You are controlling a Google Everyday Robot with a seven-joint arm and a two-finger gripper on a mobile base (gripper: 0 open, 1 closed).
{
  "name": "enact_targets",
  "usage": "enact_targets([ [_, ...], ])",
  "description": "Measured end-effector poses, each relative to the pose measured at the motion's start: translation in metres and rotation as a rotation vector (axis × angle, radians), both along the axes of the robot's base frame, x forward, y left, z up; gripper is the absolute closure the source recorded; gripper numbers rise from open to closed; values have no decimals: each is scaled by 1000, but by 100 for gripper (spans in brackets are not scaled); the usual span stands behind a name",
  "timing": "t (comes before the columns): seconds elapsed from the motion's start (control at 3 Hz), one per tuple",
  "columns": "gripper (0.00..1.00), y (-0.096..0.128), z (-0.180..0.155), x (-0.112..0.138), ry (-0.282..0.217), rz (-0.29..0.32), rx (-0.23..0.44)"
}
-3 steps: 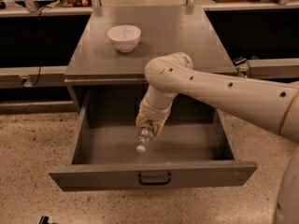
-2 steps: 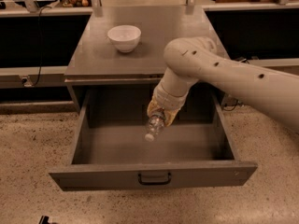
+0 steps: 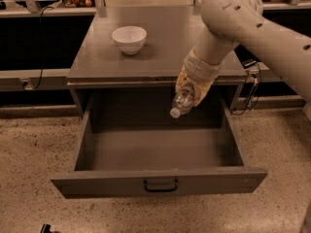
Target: Pick water bottle from top drawer and place on counter
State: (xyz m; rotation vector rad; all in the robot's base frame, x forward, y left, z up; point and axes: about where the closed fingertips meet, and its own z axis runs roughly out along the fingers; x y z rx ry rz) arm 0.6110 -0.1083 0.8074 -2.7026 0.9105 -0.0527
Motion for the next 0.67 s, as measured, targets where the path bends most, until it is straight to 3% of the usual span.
enact_targets([
  [0.33, 100, -14, 38, 28, -18, -29, -42],
  [0.67, 100, -14, 70, 66, -76, -43, -38],
])
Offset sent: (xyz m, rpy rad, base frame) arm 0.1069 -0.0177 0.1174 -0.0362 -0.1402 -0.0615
